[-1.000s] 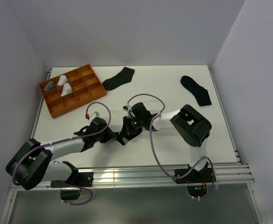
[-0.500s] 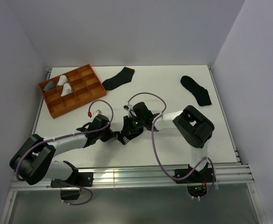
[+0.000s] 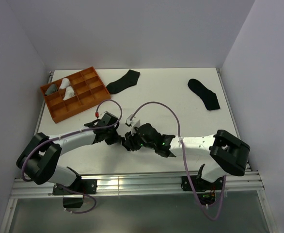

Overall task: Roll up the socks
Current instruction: Roll the sock at the center of the board.

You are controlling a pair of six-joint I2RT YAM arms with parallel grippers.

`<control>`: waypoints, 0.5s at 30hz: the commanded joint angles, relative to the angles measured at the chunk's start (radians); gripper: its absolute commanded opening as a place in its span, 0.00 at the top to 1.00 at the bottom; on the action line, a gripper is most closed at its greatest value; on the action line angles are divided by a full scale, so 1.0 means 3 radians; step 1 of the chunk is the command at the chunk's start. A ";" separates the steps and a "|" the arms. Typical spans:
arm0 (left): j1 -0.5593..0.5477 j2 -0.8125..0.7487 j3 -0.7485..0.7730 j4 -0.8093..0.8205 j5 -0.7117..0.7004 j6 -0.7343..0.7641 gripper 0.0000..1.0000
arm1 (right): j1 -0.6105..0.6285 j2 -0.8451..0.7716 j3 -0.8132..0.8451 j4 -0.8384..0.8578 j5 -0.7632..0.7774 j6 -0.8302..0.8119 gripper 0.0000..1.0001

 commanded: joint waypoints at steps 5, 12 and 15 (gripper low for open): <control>-0.0010 0.0044 0.0253 -0.0324 0.0046 0.0121 1.00 | 0.0558 0.0128 0.0156 0.0124 0.1135 -0.0755 0.53; -0.0015 0.0059 0.0304 -0.0390 0.0057 0.0126 1.00 | 0.0890 0.0558 0.0467 0.0083 0.1482 -0.1139 0.53; -0.0015 0.0064 0.0309 -0.0401 0.0057 0.0136 1.00 | 0.0982 0.0737 0.0554 0.0098 0.1651 -0.1236 0.53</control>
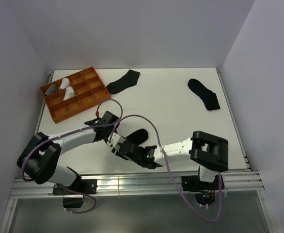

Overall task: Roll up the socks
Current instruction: Roll the sock at the center of the board.

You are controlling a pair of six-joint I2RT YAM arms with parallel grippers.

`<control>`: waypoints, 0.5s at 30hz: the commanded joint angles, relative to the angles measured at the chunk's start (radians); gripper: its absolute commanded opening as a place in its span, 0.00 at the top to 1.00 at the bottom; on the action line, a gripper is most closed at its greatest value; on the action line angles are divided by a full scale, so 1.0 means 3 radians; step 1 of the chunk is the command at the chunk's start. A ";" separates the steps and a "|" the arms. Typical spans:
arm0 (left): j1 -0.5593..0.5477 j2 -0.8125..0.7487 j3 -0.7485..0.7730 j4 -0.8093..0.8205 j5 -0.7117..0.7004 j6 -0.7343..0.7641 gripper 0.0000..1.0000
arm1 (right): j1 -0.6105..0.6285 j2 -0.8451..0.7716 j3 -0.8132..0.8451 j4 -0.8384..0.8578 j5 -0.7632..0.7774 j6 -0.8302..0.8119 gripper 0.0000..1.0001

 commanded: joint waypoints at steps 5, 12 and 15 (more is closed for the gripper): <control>-0.0015 0.0046 0.0121 -0.0050 0.0056 0.0054 1.00 | 0.0117 0.0274 0.0143 0.0250 0.0527 -0.0344 0.53; -0.0010 0.0072 0.0172 -0.0096 0.0040 0.0079 1.00 | 0.0122 0.0550 0.0178 0.0286 0.0640 -0.0349 0.53; -0.0015 0.0077 0.0193 -0.0136 0.0010 0.0089 1.00 | 0.0112 0.0668 0.0204 0.0240 0.0655 -0.0329 0.55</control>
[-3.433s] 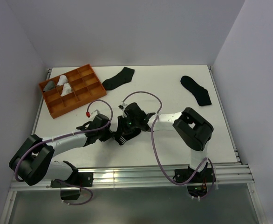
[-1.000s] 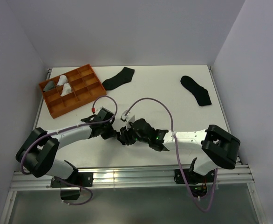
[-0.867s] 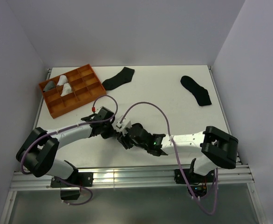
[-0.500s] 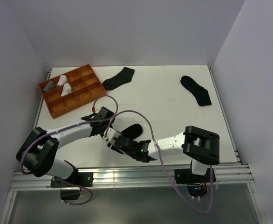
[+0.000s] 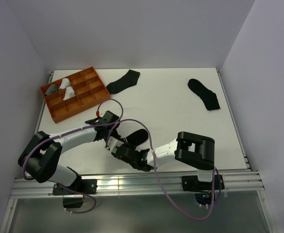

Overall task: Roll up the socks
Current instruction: Roll the sock at the center of the board.

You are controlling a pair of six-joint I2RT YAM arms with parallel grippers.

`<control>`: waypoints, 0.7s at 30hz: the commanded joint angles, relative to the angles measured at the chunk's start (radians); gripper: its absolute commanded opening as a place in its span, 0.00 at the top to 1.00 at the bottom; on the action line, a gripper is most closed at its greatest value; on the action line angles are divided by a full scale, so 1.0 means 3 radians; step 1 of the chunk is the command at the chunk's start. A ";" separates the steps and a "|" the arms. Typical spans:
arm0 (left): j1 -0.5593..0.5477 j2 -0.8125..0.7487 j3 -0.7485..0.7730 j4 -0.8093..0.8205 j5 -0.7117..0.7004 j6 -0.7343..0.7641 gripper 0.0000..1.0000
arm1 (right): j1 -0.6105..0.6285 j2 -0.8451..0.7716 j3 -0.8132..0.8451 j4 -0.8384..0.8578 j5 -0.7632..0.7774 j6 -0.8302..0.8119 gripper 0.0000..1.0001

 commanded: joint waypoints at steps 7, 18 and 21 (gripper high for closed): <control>-0.0015 0.0009 0.0112 -0.0152 -0.0087 0.0046 1.00 | -0.0060 0.0128 0.0075 0.0024 -0.0044 0.0053 0.84; 0.0036 -0.0456 -0.0276 0.0113 -0.0087 -0.0480 0.96 | -0.0371 -0.0409 -0.0216 -0.0007 -0.1112 0.0436 1.00; 0.0042 -0.0650 -0.0358 0.0185 -0.0118 -0.0690 0.92 | -0.0622 -0.0578 -0.0303 -0.0007 -0.1653 0.0665 1.00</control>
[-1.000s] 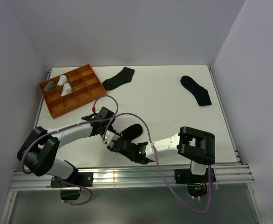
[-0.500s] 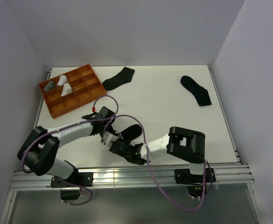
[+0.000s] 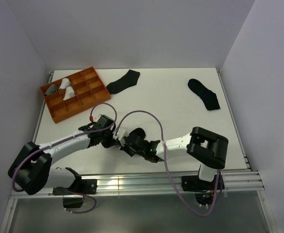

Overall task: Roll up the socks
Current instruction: Roll the sock at the center of the board.

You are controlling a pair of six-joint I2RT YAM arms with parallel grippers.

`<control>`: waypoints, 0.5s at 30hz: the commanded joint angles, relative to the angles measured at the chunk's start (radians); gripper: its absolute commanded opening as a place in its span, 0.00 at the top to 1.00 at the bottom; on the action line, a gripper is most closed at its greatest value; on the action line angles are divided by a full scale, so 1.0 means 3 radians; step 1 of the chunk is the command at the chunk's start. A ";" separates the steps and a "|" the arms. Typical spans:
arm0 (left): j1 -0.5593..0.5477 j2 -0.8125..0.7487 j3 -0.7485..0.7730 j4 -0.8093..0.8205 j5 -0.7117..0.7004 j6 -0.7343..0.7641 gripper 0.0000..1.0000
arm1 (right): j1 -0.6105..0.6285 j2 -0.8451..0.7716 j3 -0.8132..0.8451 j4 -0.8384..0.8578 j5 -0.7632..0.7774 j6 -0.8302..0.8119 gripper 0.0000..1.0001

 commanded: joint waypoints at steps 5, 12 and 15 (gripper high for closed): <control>0.0031 -0.0459 -0.0283 0.0507 -0.0039 -0.0591 0.81 | -0.0643 -0.0371 -0.0259 0.0158 -0.1518 0.0686 1.00; 0.0016 -0.0776 -0.0590 0.0977 0.0027 -0.0679 0.45 | -0.1114 -0.0142 -0.0362 0.0485 -0.2398 0.1192 1.00; 0.0006 -0.0863 -0.0692 0.1095 0.0094 -0.0668 0.42 | -0.1242 -0.0050 -0.0351 0.0552 -0.2567 0.1309 1.00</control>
